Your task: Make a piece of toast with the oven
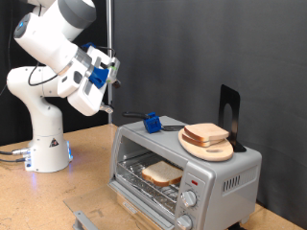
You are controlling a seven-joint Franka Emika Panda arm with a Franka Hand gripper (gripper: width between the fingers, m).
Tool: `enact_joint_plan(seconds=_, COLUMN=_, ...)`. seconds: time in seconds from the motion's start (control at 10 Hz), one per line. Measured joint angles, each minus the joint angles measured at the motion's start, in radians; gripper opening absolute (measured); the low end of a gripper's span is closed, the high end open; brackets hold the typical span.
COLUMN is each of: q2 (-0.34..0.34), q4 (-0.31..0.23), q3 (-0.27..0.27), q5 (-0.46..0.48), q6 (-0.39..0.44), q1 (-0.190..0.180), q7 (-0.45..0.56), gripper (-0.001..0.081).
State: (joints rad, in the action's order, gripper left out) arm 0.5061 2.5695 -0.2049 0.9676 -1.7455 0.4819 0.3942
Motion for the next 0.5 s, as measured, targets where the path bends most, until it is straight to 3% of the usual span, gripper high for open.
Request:
enact_joint_plan(seconds=0.2, q2=-0.030, q4=-0.040, q3=0.029, q5=-0.017, q6=0.127, q1=0.020, q7=-0.131, gripper=0.0682)
enact_joint_plan(seconds=0.5, q2=-0.046, q4=-0.050, q3=0.058, q5=-0.024, q6=0.131, q1=0.061, q7=-0.191, gripper=0.0682)
